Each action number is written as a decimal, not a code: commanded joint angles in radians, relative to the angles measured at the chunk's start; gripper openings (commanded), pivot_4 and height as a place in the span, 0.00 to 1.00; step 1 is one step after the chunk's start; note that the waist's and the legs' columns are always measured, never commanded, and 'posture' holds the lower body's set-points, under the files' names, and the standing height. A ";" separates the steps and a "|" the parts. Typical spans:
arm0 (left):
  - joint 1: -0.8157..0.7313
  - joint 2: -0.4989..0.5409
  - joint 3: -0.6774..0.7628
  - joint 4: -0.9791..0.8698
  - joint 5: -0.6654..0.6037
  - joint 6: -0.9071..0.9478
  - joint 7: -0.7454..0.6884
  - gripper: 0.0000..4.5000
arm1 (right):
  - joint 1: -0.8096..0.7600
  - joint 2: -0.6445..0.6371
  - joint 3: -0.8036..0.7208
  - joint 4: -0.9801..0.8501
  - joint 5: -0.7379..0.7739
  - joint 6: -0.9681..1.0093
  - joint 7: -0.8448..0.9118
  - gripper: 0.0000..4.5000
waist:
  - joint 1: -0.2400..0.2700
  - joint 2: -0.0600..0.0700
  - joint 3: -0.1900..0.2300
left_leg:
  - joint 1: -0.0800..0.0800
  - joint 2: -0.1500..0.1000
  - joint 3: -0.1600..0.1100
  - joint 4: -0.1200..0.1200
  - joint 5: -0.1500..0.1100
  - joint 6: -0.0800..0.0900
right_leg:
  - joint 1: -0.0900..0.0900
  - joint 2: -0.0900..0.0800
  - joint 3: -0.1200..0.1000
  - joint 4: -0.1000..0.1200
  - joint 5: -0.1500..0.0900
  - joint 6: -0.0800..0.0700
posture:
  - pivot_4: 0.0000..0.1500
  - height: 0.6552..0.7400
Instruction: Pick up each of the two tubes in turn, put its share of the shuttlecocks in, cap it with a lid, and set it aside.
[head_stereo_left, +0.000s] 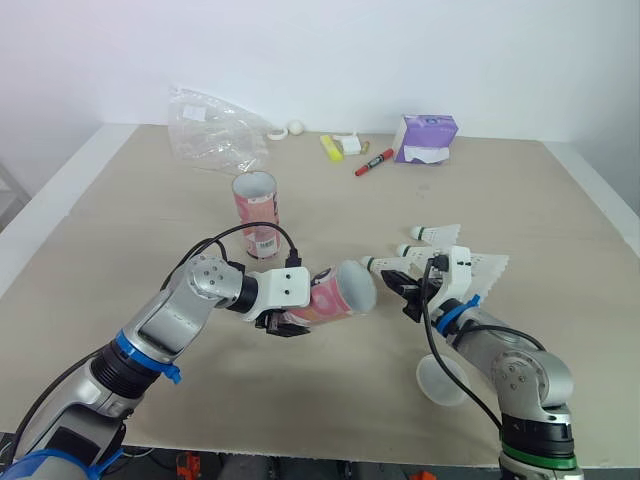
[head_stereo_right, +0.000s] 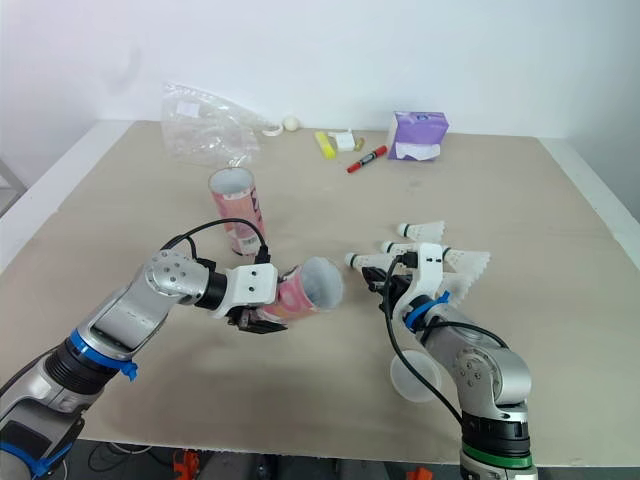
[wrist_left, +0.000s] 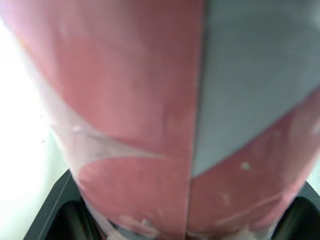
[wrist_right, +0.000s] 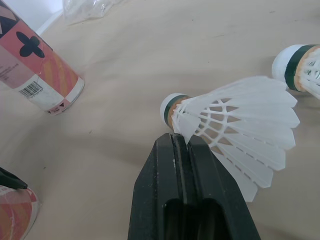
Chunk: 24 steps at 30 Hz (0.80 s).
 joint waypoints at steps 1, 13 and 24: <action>0.026 0.003 -0.033 0.036 0.032 0.016 0.020 0.67 | -0.009 -0.039 -0.018 -0.074 0.006 -0.017 0.026 0.01 | 0.000 0.000 0.000 | 0.000 0.000 0.000 0.000 0.000 0.000 | 0.000 0.000 0.000 0.000 0.000 0.000 | 1.00 1.00; 0.003 -0.004 -0.038 0.087 0.037 -0.022 0.008 0.67 | 0.150 -0.531 -0.137 -0.397 -0.163 -0.502 0.593 0.01 | 0.002 0.003 0.001 | 0.000 -0.002 -0.001 0.000 0.000 0.000 | 0.001 0.000 0.000 -0.001 -0.001 0.003 | 1.00 1.00; -0.012 -0.011 -0.041 0.107 0.037 -0.034 0.001 0.67 | 0.204 -0.614 0.004 -0.455 -0.298 -0.623 0.699 0.01 | 0.001 0.002 0.001 | 0.005 -0.001 -0.002 0.000 0.000 0.001 | 0.007 -0.008 -0.007 -0.003 -0.001 0.003 | 1.00 1.00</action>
